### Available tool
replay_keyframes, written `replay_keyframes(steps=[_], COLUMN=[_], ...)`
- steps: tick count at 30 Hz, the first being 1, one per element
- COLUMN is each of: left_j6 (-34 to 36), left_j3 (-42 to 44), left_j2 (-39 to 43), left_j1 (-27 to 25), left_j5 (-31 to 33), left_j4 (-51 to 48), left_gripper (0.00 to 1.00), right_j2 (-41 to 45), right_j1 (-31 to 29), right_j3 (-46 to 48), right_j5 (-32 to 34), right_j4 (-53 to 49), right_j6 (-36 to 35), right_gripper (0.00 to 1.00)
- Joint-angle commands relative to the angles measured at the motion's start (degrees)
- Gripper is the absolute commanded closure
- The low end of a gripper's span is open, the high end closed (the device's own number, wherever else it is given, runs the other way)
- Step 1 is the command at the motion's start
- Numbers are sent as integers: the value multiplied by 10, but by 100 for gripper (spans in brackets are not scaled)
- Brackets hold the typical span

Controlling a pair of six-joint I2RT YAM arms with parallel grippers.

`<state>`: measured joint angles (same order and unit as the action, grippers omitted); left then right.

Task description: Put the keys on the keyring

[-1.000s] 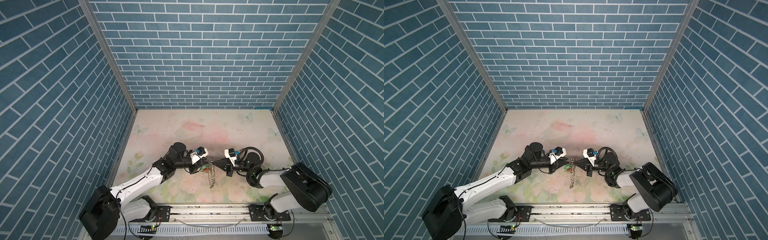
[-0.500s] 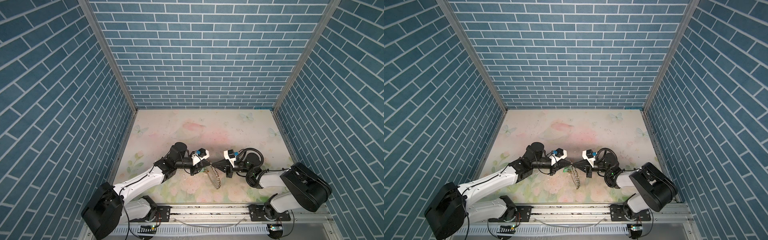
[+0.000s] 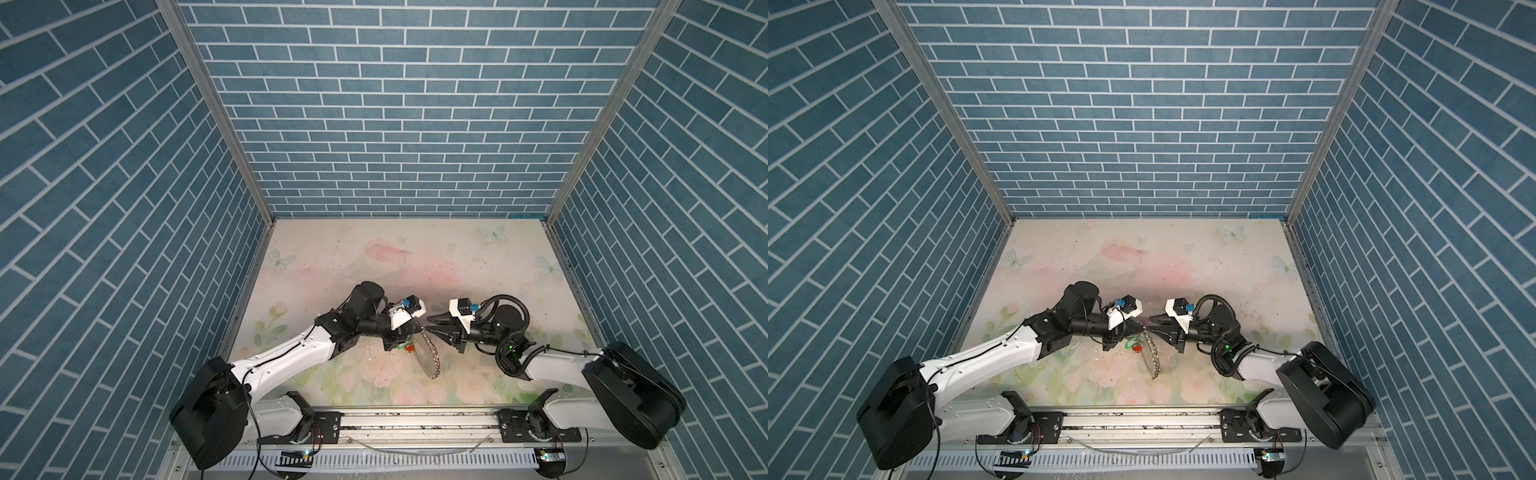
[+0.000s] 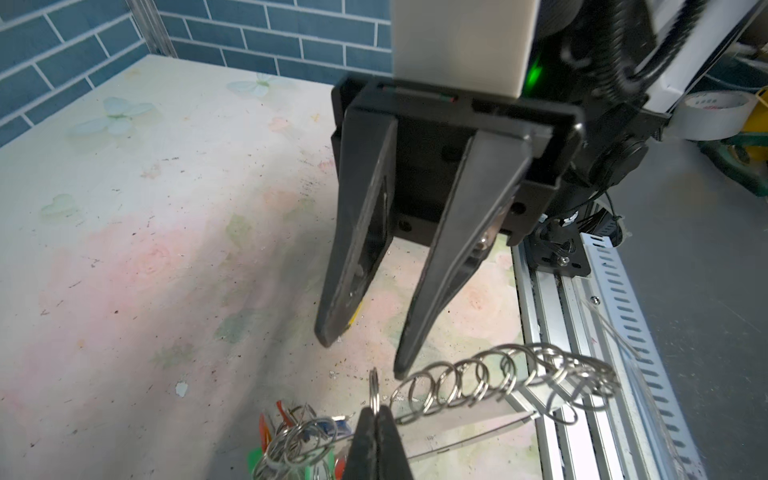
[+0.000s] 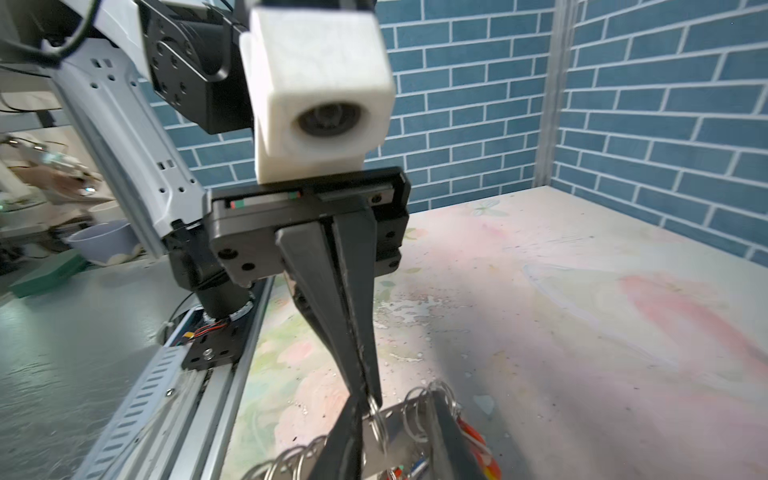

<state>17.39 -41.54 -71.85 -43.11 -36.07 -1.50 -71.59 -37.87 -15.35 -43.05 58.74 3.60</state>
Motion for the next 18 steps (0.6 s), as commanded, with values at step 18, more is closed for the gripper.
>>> replay_keyframes(steps=[18], left_j6=[67], left_j3=[-328], left_j2=[-181], left_j1=[-78], left_j5=[247], left_j4=[-474], left_gripper=[100], right_j2=[162], right_j1=[2], right_j3=[26], right_j5=[141], right_j4=[-222], right_j6=[-132], right_gripper=[72])
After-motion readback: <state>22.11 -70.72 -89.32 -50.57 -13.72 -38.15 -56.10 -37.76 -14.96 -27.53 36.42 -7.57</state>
